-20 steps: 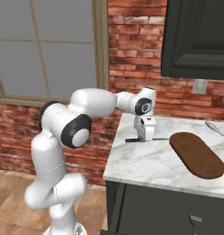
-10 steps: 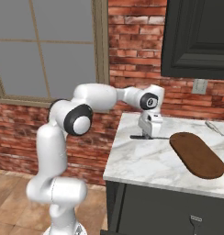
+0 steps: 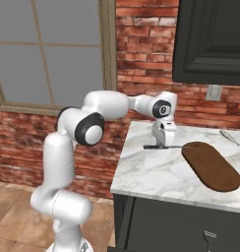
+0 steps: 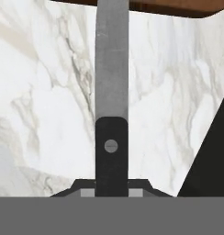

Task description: Open the drawer on the right and place the cutting tools on the cutting board.

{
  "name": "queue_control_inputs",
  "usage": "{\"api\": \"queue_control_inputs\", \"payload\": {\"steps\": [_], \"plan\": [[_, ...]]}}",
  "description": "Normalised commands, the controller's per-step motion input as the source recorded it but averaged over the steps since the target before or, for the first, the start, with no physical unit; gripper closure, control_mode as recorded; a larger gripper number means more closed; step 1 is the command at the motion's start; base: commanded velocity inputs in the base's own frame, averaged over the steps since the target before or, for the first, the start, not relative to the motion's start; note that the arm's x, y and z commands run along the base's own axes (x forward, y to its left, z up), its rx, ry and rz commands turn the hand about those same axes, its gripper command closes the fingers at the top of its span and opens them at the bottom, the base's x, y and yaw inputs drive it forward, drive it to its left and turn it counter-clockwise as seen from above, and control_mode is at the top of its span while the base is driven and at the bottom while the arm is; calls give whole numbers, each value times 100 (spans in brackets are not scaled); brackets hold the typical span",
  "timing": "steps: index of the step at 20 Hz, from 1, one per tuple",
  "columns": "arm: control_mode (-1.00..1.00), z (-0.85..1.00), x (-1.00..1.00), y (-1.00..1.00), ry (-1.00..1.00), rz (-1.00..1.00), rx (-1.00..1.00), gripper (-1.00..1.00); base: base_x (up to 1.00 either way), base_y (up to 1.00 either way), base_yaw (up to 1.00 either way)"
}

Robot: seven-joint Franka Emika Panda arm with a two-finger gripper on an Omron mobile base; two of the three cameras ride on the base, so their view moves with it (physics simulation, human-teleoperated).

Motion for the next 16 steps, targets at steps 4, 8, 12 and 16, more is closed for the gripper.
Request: {"api": "queue_control_inputs", "payload": {"steps": [4,8,12,16], "plan": [[-100,-25,0,0,-10,0,-14,100,0,0,0],[-100,-20,0,0,-15,0,-13,100,0,0,0],[-100,-1,0,0,-10,0,-7,100,0,0,0],[-100,0,0,-2,0,0,-3,100,0,0,0]]}}
